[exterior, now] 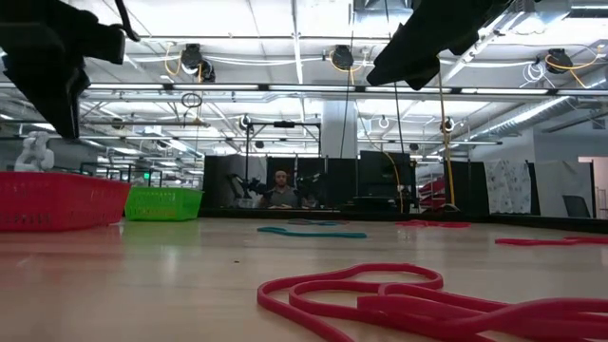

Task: Sort rubber bands into baskets
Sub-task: Put the blue rubber band into the red bin

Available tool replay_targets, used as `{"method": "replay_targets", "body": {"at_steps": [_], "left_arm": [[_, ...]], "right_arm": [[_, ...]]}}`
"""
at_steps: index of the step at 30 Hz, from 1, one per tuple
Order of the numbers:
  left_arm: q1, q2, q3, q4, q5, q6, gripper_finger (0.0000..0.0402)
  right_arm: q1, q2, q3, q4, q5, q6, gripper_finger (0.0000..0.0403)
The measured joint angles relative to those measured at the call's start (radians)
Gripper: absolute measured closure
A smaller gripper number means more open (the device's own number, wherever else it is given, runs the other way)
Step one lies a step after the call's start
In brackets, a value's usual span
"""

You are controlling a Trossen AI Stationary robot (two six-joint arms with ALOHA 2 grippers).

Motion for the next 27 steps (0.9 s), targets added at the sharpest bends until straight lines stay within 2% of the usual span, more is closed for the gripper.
{"method": "replay_targets", "body": {"at_steps": [19, 27], "left_arm": [[0.000, 0.014, 0.000, -0.041, 0.081, 0.008, 0.0271], [0.000, 0.014, 0.000, -0.034, 0.057, 0.050, 0.0224]], "right_arm": [[0.000, 0.000, 0.000, 0.001, 0.000, -0.018, 0.0277], [0.000, 0.001, 0.000, 0.002, 0.000, -0.018, 0.0277]]}}
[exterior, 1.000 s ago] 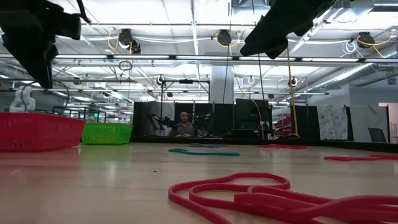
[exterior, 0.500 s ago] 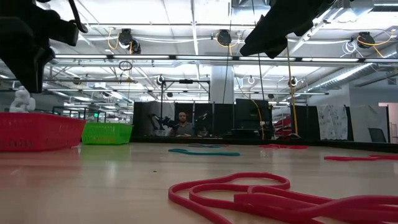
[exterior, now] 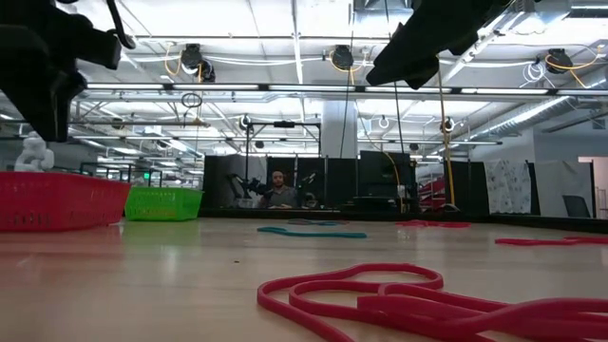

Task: Sort rubber bands into baskets
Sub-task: Put the blue rubber band into the red bin

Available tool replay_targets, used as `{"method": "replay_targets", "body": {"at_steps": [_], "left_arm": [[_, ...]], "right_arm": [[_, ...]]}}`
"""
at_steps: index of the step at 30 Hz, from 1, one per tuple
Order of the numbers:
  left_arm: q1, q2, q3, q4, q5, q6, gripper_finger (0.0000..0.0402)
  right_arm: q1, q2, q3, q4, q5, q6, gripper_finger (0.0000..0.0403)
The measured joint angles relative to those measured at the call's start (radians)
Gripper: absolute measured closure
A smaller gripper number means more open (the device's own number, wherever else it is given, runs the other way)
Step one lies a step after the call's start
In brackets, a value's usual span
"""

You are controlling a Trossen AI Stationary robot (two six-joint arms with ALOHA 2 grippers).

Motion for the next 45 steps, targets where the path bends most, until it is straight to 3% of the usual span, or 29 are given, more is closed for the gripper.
{"method": "replay_targets", "body": {"at_steps": [3, 6, 11, 17, 21, 24, 28, 40, 45], "left_arm": [[0.000, 0.000, 0.000, 0.056, -0.049, 0.012, 0.0218], [-0.007, 0.000, 0.000, 0.243, -0.122, 0.079, 0.0217], [-0.028, 0.000, -0.059, 0.765, -0.151, 0.360, 0.0217], [-0.050, 0.016, -0.235, 1.411, -0.140, 0.679, 0.0217], [-0.050, 0.052, -0.367, 1.798, -0.140, 0.791, 0.0217], [-0.047, 0.083, -0.432, 1.978, -0.140, 0.822, 0.0217], [-0.031, 0.106, -0.456, 1.993, -0.139, 0.816, 0.0217], [-0.028, 0.123, -0.456, 1.979, -0.138, 0.813, 0.0217], [-0.028, 0.123, -0.456, 1.977, -0.138, 0.812, 0.0217]], "right_arm": [[0.000, 0.018, 0.001, 0.000, 0.001, -0.004, 0.0277], [-0.010, 0.052, 0.001, 0.007, 0.002, -0.007, 0.0277], [-0.051, 0.121, 0.001, 0.031, 0.067, 0.025, 0.0277], [-0.093, 0.207, 0.000, 0.134, 0.079, 0.018, 0.0277], [-0.116, 0.254, 0.000, 0.179, 0.076, 0.016, 0.0277], [-0.145, 0.278, 0.000, 0.189, 0.071, 0.031, 0.0277], [-0.180, 0.324, 0.000, 0.211, 0.005, 0.064, 0.0277], [-0.190, 0.481, 0.002, 0.297, -0.001, 0.066, 0.0279], [-0.192, 0.490, 0.009, 0.196, 0.020, 0.107, 0.0325]]}}
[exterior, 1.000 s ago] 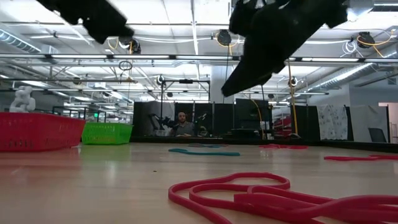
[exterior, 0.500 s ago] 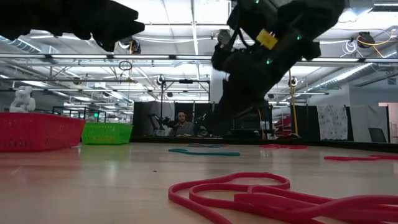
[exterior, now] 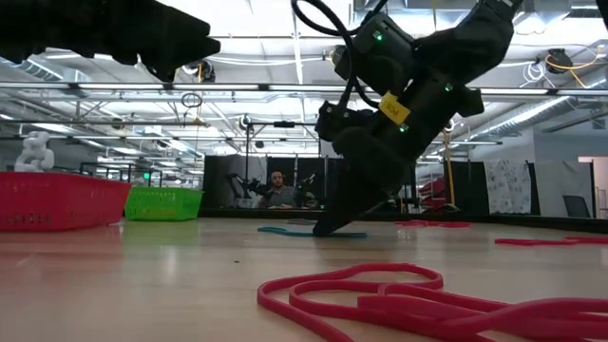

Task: Sort rubber bands into baskets
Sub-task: Put the blue rubber band into the red bin

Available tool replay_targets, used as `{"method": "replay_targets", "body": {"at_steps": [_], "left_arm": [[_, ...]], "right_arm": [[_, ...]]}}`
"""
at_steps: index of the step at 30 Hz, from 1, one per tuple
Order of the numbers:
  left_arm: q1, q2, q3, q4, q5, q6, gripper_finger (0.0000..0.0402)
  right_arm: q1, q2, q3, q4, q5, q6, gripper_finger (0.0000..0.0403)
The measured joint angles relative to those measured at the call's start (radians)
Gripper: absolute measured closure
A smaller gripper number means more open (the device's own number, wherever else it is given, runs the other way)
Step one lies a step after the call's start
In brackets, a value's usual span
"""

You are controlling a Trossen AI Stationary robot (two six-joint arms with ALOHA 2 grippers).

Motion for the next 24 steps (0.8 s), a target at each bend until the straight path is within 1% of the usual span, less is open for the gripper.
{"method": "replay_targets", "body": {"at_steps": [3, 4, 7, 10, 12, 14, 18, 24], "left_arm": [[0.000, 0.000, 0.000, -0.006, 0.000, -0.025, 0.0217], [0.000, 0.000, 0.000, -0.007, 0.000, -0.026, 0.0217], [0.000, 0.000, 0.000, -0.011, 0.000, -0.027, 0.0217], [0.000, 0.000, 0.001, -0.039, 0.000, -0.045, 0.0217], [0.000, 0.001, 0.001, -0.073, 0.000, -0.052, 0.0217], [0.000, 0.020, 0.001, -0.078, 0.012, -0.051, 0.0217], [0.001, 0.107, 0.001, -0.025, 0.071, -0.019, 0.0217], [0.001, 0.322, 0.020, 0.204, 0.106, 0.064, 0.0217]], "right_arm": [[-0.003, -0.002, 0.001, -0.038, -0.003, 0.003, 0.0382], [-0.005, -0.006, -0.001, -0.039, -0.014, 0.003, 0.0391], [-0.005, -0.015, 0.010, -0.049, -0.034, -0.002, 0.0396], [0.001, -0.050, 0.028, -0.075, -0.063, -0.007, 0.0401], [0.012, -0.087, 0.035, -0.101, -0.085, -0.015, 0.0402], [0.026, -0.131, 0.050, -0.082, -0.088, -0.027, 0.0402], [0.055, -0.200, 0.061, -0.032, -0.082, -0.032, 0.0403], [0.102, -0.232, 0.062, 0.085, -0.082, -0.036, 0.0403]]}}
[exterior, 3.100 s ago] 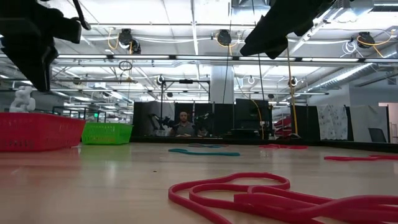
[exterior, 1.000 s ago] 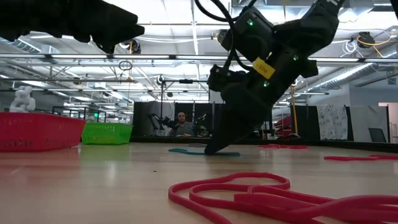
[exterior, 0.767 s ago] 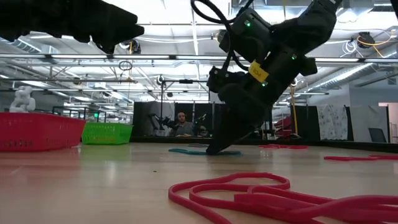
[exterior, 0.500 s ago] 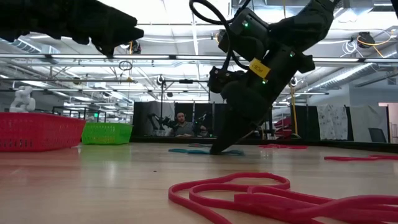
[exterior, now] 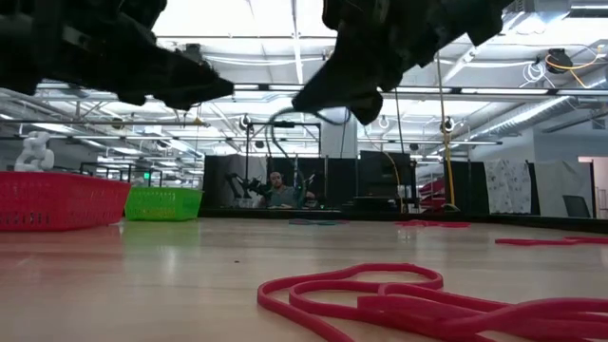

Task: Sort rubber bands into baskets
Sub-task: Put the blue rubber band into the red bin

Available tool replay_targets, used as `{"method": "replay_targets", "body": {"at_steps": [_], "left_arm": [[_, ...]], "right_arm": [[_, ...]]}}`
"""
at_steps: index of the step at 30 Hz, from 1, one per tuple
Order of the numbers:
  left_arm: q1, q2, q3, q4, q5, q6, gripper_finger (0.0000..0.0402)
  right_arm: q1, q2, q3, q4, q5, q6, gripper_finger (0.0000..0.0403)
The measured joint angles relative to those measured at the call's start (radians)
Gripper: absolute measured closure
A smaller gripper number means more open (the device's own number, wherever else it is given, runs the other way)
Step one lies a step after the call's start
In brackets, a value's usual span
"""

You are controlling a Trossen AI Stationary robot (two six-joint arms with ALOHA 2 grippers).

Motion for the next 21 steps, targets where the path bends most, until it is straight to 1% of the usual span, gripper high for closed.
{"method": "replay_targets", "body": {"at_steps": [3, 10, 15, 21], "left_arm": [[0.001, 0.083, 0.039, 0.063, 0.000, 0.023, 0.0217], [0.020, 0.209, 0.143, 0.062, 0.047, 0.017, 0.0217], [0.041, 0.248, 0.190, 0.045, 0.047, -0.011, 0.0217], [0.041, 0.251, 0.194, 0.006, 0.053, -0.012, 0.0217]], "right_arm": [[0.017, 0.003, -0.001, 0.008, 0.001, 0.000, 0.0403], [0.047, 0.002, -0.001, 0.026, 0.006, 0.005, 0.0402], [0.065, 0.002, 0.000, 0.033, 0.008, 0.005, 0.0402], [0.072, 0.002, 0.000, 0.049, 0.008, 0.004, 0.0402]]}}
